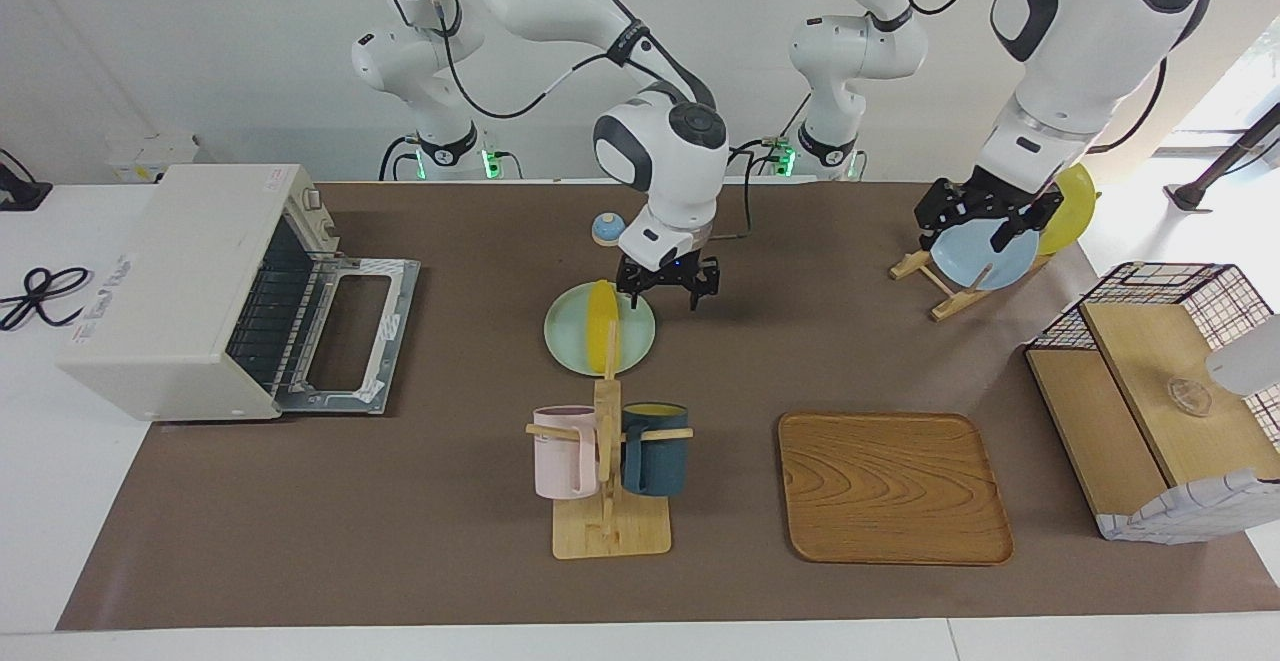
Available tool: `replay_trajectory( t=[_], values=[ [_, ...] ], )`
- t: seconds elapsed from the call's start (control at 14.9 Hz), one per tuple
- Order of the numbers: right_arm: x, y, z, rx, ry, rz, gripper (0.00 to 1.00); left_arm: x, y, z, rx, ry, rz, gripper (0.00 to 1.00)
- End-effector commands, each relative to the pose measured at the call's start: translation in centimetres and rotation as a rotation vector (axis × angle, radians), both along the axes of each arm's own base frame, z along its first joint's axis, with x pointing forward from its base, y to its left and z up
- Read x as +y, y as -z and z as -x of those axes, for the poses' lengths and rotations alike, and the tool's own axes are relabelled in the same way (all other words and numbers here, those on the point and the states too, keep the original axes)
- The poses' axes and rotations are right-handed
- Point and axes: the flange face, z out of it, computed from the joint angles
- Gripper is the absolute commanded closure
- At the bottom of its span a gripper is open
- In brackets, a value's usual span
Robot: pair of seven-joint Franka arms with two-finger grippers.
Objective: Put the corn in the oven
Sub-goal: 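Grasp the corn on the green plate with the right gripper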
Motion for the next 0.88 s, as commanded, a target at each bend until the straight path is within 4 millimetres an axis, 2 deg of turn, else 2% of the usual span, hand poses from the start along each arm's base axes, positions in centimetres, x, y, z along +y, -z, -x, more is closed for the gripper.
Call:
replay_trajectory(
  t=[0.0,0.07,0.13,0.27,0.47,0.61,0.74,0.81],
  values=[
    [-1.7,0.9,0.4,-0.015,-0.002,0.000,0.00,0.3,-0.3,1.5,0.034,0.017,-0.021,0.00],
    [-1.8,1.4,0.7,-0.016,-0.008,-0.004,0.11,0.1,-0.2,1.7,0.044,0.022,-0.023,0.00],
    [-2.0,1.9,0.9,-0.030,-0.010,-0.021,0.29,0.0,-0.2,1.8,0.043,0.022,-0.022,0.00],
    [-2.3,2.4,1.2,-0.026,-0.012,-0.020,0.49,-0.4,-0.2,1.8,0.042,0.018,-0.022,0.00],
    [-2.3,2.4,1.4,-0.025,-0.012,-0.020,0.62,-1.1,-0.3,1.9,0.041,0.029,-0.023,0.00],
    [-2.3,2.6,1.7,-0.019,-0.009,-0.015,1.00,-1.6,-0.5,2.0,0.037,0.040,-0.023,0.00],
    [-2.2,2.2,1.6,-0.018,-0.009,-0.013,1.00,-2.9,-0.6,1.8,0.017,0.027,-0.021,0.00],
    [-2.0,1.2,1.1,-0.017,-0.006,-0.004,1.00,-3.7,-0.8,1.6,-0.005,0.024,-0.016,0.00]
  ],
)
